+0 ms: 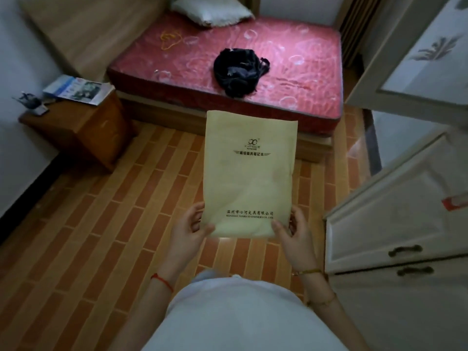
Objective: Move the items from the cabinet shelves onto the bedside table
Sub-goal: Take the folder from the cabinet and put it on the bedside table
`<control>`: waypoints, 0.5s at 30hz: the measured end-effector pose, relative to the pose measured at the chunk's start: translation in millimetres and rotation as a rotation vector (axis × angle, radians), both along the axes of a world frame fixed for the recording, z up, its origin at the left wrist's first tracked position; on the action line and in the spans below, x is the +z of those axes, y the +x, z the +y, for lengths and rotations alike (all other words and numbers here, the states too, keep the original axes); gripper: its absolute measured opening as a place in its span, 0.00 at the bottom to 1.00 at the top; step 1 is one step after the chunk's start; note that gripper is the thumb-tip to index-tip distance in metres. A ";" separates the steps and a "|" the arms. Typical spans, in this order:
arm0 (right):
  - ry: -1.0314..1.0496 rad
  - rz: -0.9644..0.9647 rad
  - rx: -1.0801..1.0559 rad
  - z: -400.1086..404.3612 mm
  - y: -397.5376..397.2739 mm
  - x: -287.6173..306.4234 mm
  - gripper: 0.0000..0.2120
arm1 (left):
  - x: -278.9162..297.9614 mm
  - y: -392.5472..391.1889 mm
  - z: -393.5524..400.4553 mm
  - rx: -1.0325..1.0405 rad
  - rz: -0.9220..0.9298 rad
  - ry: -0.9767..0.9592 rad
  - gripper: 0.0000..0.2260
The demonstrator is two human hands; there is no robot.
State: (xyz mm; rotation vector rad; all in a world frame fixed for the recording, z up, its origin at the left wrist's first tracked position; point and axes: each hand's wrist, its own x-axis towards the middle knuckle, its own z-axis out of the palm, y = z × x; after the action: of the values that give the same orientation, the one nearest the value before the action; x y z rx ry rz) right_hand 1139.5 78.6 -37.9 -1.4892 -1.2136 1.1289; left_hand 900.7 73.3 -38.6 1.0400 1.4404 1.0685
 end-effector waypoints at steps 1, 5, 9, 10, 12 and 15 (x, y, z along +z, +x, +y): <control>0.005 -0.011 0.036 16.2 -3.1 0.2 0.17 | -1.4 -2.9 8.5 0.038 0.000 -0.007 0.22; -0.004 -0.033 0.174 78.2 -22.5 -0.9 0.17 | -6.3 -21.8 40.2 0.183 -0.010 -0.039 0.23; 0.000 -0.081 0.302 138.1 -54.0 -6.4 0.14 | -5.6 -44.0 72.6 0.323 0.002 -0.061 0.22; -0.001 -0.086 0.327 152.8 -64.2 -7.8 0.14 | -6.3 -50.8 81.2 0.353 -0.007 -0.064 0.22; 0.009 -0.092 0.371 183.7 -87.7 -9.9 0.14 | -9.5 -67.4 100.8 0.414 -0.018 -0.062 0.22; 0.022 -0.107 0.436 236.1 -128.9 -16.9 0.14 | -14.1 -101.7 136.1 0.495 -0.011 -0.054 0.23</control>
State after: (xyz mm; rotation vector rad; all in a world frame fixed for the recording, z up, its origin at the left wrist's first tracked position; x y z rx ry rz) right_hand 1010.6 314.7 -54.9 -1.3152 -1.6743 1.3229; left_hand 799.0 209.3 -52.7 0.6478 1.7570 1.3687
